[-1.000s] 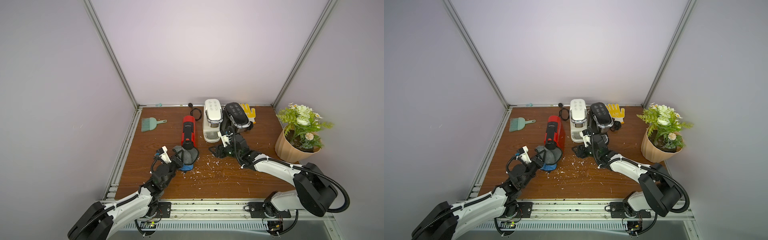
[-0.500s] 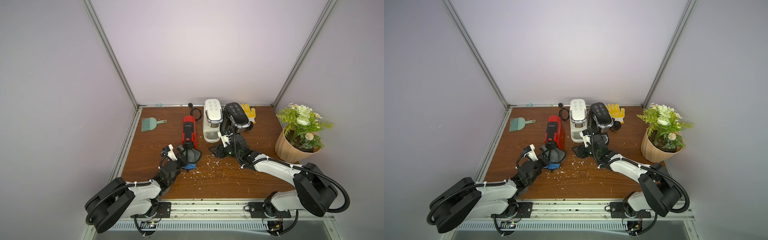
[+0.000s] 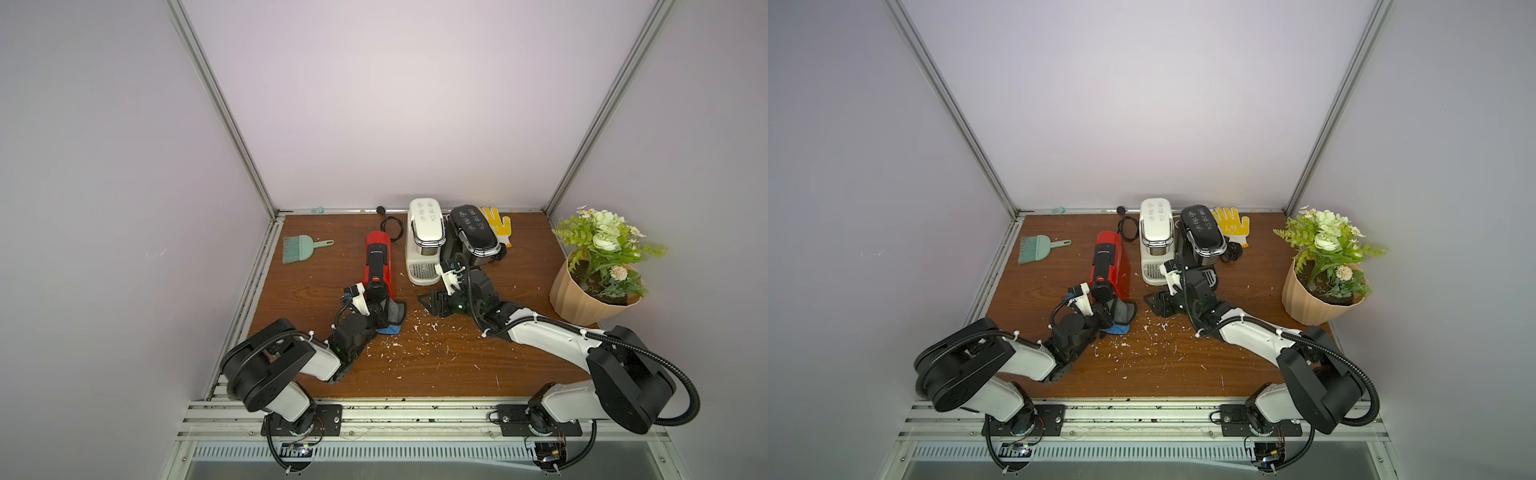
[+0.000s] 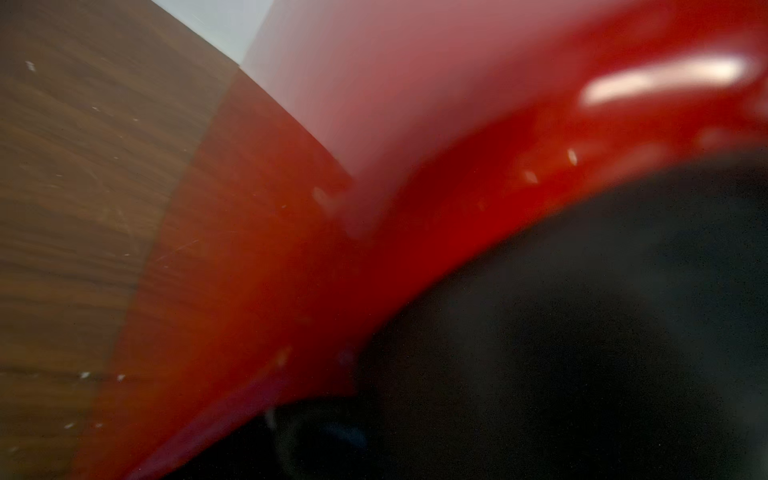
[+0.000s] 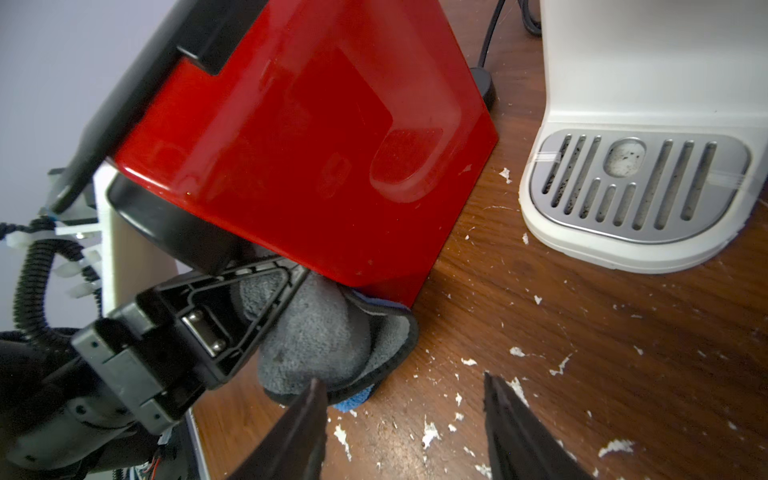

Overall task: Wipe the surface of a coffee machine
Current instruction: Wipe the dirt from the surface of the coffee machine.

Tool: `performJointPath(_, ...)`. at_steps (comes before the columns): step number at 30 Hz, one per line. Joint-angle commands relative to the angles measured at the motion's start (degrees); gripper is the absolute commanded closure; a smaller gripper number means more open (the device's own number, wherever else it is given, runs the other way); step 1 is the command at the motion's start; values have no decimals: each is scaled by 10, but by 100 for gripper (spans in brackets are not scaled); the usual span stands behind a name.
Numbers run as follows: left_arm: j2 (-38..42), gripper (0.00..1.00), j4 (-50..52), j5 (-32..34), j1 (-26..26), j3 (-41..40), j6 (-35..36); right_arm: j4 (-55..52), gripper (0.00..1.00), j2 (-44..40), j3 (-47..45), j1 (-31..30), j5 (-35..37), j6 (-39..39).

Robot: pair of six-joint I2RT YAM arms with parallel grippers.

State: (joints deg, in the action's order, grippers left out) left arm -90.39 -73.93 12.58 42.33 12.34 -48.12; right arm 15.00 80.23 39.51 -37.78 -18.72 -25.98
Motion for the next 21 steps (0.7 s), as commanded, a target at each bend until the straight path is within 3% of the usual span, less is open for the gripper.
performJointPath(1,-15,100,-69,-13,6,30,48,1,37,-15,13,0,-6,9)
performJointPath(7,-17,100,2,53,0,56,80,-6,37,-19,9,0,-2,13)
performJointPath(16,-18,100,281,150,-25,96,-45,-21,37,-20,21,0,2,25)
performJointPath(21,-11,100,336,158,-35,112,-32,-13,37,-11,26,0,-6,24)
